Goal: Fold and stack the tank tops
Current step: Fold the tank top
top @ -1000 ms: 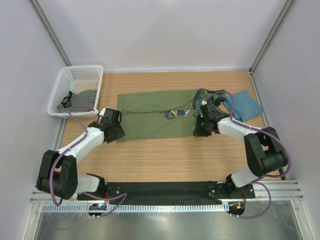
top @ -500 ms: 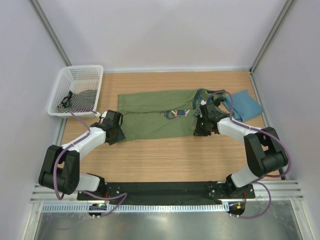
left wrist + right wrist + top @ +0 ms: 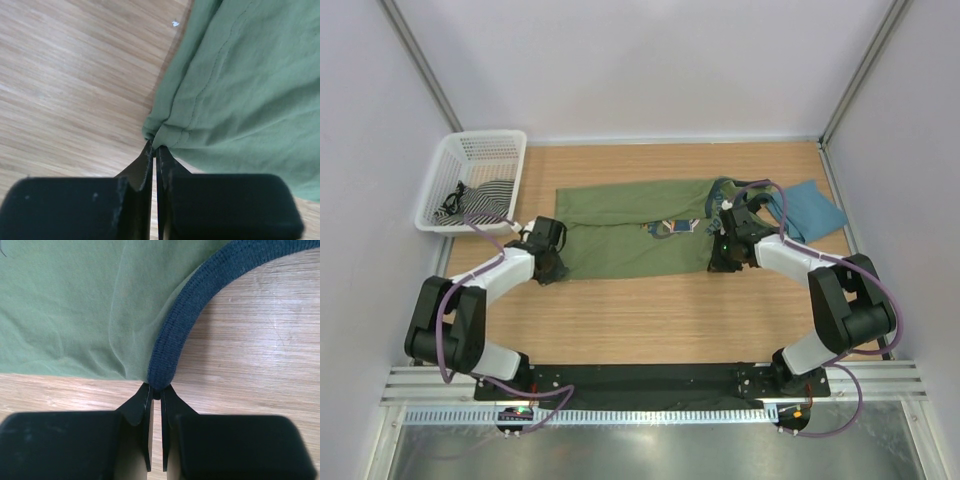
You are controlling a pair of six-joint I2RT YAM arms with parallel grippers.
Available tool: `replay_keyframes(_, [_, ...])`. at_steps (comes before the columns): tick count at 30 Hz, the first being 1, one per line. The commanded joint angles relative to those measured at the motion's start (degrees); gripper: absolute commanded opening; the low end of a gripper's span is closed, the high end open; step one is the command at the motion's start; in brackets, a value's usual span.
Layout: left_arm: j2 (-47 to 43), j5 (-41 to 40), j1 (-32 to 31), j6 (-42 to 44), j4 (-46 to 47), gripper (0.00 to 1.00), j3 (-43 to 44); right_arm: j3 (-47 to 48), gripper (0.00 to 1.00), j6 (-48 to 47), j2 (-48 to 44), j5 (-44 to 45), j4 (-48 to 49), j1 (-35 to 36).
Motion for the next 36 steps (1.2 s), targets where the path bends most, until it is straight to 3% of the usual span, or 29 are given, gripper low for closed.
replay_keyframes(1, [1.26, 0.12, 0.32, 0.11, 1.81, 0.00, 1.48, 2.63, 0.05, -0.76, -2.24, 0.70, -1.23, 0.36])
replay_keyframes(9, [-10.07, 1.35, 0.32, -0.06, -1.61, 0.00, -0.02, 3.77, 0.04, -1.20, -7.69, 1.67, -7.11, 0.36])
replay_keyframes(14, [-10.78, 2.05, 0.58, -0.68, -3.64, 0.00, 4.72, 9.82, 0.04, -1.37, -6.73, 2.54, -9.84, 0.36])
replay_keyframes(24, [-0.33, 1.61, 6.03, -1.65, -3.11, 0.00, 20.28, 28.19, 0.04, -2.16, 4.86, 5.18, -15.55, -0.34])
replay_keyframes(36, [21.64, 3.02, 9.02, -4.45, -4.26, 0.00, 39.35, 49.72, 0.04, -1.55, 23.05, 4.92, -18.63, -3.86])
